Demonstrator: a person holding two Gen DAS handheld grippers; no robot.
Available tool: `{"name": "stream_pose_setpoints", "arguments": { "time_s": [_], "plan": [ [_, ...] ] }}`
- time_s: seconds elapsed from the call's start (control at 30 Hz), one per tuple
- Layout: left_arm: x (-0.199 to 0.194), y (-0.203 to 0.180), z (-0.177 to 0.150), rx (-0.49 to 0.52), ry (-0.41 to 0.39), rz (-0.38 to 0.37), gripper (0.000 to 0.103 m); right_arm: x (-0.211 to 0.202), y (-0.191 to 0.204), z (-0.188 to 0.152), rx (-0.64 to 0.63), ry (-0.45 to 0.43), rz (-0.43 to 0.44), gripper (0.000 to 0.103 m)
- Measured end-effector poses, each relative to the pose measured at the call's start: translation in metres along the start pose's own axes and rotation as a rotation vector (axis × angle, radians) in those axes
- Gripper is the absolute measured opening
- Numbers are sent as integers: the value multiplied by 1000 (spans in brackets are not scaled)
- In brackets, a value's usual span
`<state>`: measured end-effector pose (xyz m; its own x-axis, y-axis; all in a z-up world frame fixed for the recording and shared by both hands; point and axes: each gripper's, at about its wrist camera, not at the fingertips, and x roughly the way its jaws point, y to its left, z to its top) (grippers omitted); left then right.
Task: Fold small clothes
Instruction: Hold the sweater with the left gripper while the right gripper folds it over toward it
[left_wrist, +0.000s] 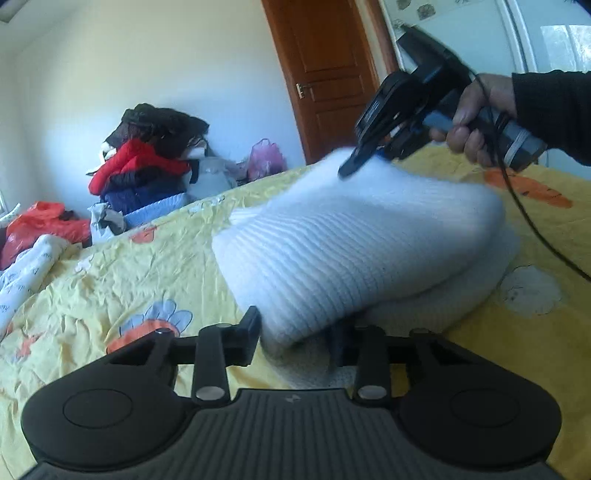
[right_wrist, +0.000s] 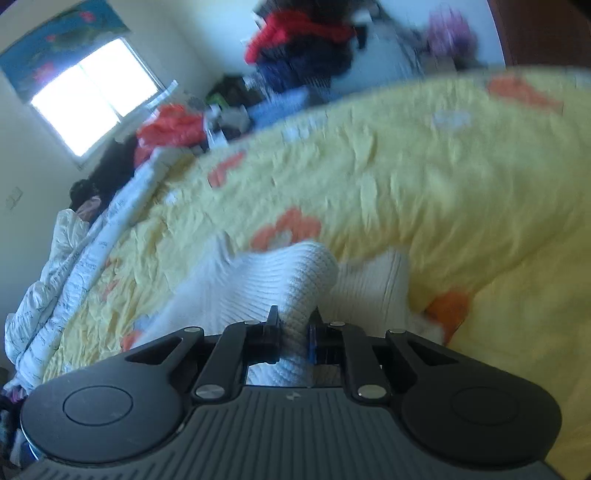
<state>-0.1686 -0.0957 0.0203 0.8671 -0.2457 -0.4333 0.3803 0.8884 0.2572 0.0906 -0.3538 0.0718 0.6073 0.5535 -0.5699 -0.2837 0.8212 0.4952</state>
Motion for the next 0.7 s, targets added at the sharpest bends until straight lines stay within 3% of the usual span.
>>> {"name": "stream_pose_setpoints", "arguments": {
  "time_s": [0.07,0.13,0.2,0.3,0.37,0.43,0.57,0.7],
  "plan": [
    [6,-5,-3,39,-6,4,32,-6,-18,0,20,2,-24,14],
    [17,-12,-7,73,9,20,32,15,-36,-15,44,88,-71,13],
    [22,-14,-10,89,8,39,32,16,-33,-26,35,32,-65,14],
    [12,-13,-8,119,1,46,35,8,-27,-29,74,6,-67,35],
    [-1,-11,-9,145,-12,39,36,-7,-21,-31,95,-1,-55,44],
    [-11,-10,-13,166,-25,48,42,-33,-16,-35,120,-46,-8,54],
    [-13,-10,-17,146,-2,57,45,-67,-6,-47,119,-39,68,58],
    [-1,-10,-9,106,7,55,45,-55,8,-64,29,74,-23,58]
  ]
}}
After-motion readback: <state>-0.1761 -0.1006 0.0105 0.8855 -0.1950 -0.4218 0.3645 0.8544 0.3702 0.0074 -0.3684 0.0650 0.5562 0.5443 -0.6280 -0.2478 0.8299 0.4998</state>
